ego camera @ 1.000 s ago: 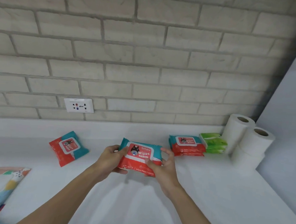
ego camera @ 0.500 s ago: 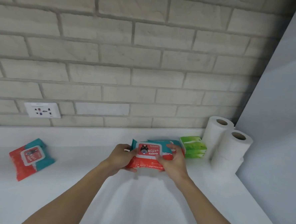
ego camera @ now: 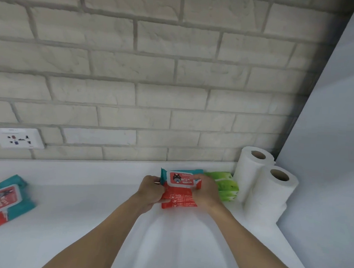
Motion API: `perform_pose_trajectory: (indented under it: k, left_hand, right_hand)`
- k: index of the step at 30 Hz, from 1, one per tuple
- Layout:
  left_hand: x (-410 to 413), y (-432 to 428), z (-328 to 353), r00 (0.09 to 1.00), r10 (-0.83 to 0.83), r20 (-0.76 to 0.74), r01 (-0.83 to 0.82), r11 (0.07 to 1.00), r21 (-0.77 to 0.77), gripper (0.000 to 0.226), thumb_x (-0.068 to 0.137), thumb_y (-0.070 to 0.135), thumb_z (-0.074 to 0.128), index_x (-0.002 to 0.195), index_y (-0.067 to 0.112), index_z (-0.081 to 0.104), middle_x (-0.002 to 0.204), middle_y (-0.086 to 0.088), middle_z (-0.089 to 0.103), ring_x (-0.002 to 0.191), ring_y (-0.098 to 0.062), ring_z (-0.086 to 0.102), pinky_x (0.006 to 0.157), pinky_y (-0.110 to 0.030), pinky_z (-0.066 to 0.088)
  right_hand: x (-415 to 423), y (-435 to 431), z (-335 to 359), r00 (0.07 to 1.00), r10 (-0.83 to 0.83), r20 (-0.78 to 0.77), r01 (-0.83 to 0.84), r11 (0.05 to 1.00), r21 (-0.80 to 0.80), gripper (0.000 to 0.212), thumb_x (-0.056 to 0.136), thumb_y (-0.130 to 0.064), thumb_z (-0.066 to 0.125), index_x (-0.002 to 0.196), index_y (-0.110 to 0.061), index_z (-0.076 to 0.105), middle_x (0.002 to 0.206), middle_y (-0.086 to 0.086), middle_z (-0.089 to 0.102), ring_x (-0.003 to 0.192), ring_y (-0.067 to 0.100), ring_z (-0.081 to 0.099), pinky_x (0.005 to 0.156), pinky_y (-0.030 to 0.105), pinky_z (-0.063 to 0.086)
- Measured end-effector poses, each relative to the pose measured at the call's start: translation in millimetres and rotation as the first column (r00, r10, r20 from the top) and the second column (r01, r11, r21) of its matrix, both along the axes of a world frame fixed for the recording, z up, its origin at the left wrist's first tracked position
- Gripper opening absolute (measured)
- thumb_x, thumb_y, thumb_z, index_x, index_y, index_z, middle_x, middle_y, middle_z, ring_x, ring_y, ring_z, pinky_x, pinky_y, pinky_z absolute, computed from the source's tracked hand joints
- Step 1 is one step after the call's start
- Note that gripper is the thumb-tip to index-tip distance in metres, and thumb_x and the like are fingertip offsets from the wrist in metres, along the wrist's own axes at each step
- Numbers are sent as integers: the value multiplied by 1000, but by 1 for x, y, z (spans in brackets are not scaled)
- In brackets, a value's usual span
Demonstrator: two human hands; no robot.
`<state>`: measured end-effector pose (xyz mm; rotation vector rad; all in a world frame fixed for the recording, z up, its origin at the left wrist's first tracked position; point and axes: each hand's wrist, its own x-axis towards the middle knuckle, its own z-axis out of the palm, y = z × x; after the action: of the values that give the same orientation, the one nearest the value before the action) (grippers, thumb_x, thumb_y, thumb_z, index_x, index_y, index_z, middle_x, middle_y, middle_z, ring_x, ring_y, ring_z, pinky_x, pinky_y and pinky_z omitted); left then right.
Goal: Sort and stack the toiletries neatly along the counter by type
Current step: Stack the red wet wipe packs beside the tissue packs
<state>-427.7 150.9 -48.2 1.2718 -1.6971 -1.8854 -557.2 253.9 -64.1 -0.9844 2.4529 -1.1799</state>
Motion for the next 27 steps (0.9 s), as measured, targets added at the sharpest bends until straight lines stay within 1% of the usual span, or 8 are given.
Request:
perform_pose_trajectory:
  k: [3, 5, 9, 11, 16, 19, 23, 27]
  left_hand:
    - [-8, -1, -7, 1000, 26, 17, -25, 999, -26, 36, 96, -4, 46, 132, -1, 46, 108, -12, 58, 98, -29, 62, 78, -46, 60]
    - [-17, -4, -13, 999, 45, 31, -43, 998, -44, 35, 96, -2, 47, 132, 1, 47, 99, -7, 59, 91, -25, 63, 76, -44, 60]
    - [-24, -11, -28, 994, 79, 73, -74, 995, -70, 33, 97, 2, 49, 129, 3, 49, 87, -1, 59, 77, -16, 63, 74, -41, 61]
    - [-26, -13, -34, 992, 90, 85, -81, 992, -100, 30, 97, 7, 51, 127, 5, 52, 88, 0, 61, 79, -17, 65, 78, -43, 60]
    - [-27, -10, -45, 986, 135, 94, -117, 977, -179, 30, 96, 20, 55, 124, 9, 55, 89, 3, 64, 83, -17, 68, 81, -39, 60]
    - [-26, -8, -47, 981, 158, 114, -127, 962, -242, 29, 96, 23, 56, 122, 10, 58, 93, 2, 65, 82, -17, 68, 67, -27, 59]
    - [-23, -8, -48, 975, 167, 148, -110, 936, -335, 25, 95, 23, 56, 117, 12, 62, 93, 2, 67, 81, -15, 68, 55, -16, 50]
    - [-19, -11, -48, 975, 146, 170, -69, 918, -391, 25, 95, 23, 56, 116, 12, 62, 101, 1, 67, 84, -16, 67, 65, -20, 54]
  right_hand:
    - [-6, -1, -2, 997, 33, -74, -30, 999, 44, 29, 91, -2, 55, 115, -16, 63, 124, 6, 47, 100, 13, 47, 75, 8, 38]
    - [-14, -3, -6, 988, 72, -134, -61, 995, 84, 29, 91, -2, 55, 117, -13, 62, 126, 7, 45, 98, 10, 42, 69, -1, 33]
    - [-18, -5, -12, 970, 109, -216, -83, 989, 126, 25, 90, -6, 58, 115, -11, 60, 122, 3, 42, 102, 11, 46, 72, 1, 31]
    - [-15, -5, -14, 965, 93, -247, -68, 992, 109, 22, 90, -9, 58, 112, -12, 59, 119, 1, 40, 112, 16, 45, 83, 9, 32]
    - [0, -8, -26, 846, 28, -532, 43, 992, 120, 30, 87, -14, 64, 116, -15, 62, 137, 7, 43, 125, 28, 39, 104, 36, 35]
    - [11, -7, -32, 855, 169, -491, -97, 981, 169, 36, 95, -31, 52, 131, -23, 55, 140, 1, 44, 129, 26, 38, 108, 35, 34]
    - [10, -5, -40, 879, 303, -367, -192, 932, 307, 49, 99, -45, 41, 146, -36, 32, 156, -4, 22, 143, 26, 19, 116, 40, 27]
    - [6, -1, -40, 865, 339, -370, -220, 919, 326, 49, 101, -40, 40, 148, -37, 29, 159, -4, 18, 146, 25, 15, 119, 39, 20]
